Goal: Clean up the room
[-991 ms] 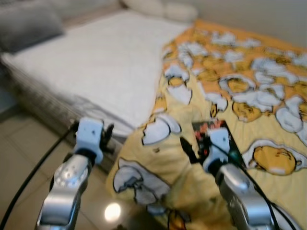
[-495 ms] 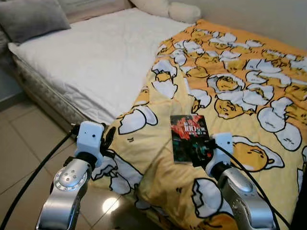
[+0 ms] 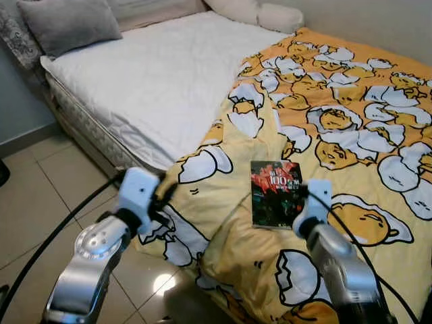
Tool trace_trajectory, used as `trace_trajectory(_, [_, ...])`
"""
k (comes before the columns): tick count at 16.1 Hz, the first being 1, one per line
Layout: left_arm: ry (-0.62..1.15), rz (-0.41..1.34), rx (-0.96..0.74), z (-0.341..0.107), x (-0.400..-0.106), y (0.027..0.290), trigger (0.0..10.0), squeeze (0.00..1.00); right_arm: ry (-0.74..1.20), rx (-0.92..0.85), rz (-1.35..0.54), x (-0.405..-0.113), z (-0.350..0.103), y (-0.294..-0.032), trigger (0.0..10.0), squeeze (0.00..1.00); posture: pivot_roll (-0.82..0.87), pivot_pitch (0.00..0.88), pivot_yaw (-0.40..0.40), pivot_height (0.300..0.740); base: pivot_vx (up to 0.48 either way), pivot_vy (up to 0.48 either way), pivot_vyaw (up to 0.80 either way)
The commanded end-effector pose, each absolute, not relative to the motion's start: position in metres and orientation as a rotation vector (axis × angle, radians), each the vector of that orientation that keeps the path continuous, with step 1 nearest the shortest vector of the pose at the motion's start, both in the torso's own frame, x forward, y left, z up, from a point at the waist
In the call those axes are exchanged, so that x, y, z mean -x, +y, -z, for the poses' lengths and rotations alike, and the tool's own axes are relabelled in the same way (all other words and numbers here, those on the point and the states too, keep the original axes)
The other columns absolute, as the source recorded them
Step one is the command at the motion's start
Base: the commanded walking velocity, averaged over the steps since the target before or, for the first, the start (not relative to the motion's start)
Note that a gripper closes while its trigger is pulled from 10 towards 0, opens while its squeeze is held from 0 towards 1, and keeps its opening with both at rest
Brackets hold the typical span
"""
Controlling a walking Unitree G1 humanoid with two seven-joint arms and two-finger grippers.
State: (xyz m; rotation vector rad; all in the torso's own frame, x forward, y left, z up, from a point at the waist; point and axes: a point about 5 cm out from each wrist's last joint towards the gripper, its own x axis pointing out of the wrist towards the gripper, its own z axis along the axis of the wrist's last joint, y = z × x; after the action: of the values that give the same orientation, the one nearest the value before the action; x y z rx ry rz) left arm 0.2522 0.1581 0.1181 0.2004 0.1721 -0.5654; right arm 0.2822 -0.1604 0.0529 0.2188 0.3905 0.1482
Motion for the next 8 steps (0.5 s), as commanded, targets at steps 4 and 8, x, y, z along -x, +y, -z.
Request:
trace_trajectory(4, [0.237,0.831,-0.111,-0.118,-0.25,0.143,10.0,0.0,0.45,-0.247,-0.118,-0.305,-0.043,-0.177,10.0,1.0,-0.03,0.0,-0.002,0.74,0.0,0.0,0.0])
trace_trajectory(8, [0.256,0.898,-0.129,-0.124,-0.25,0.15,10.0,0.0,0.497,-0.275,0.003,-0.316,-0.037,-0.216,10.0,1.0,-0.01,0.0,0.022,0.74,0.0,0.0,0.0])
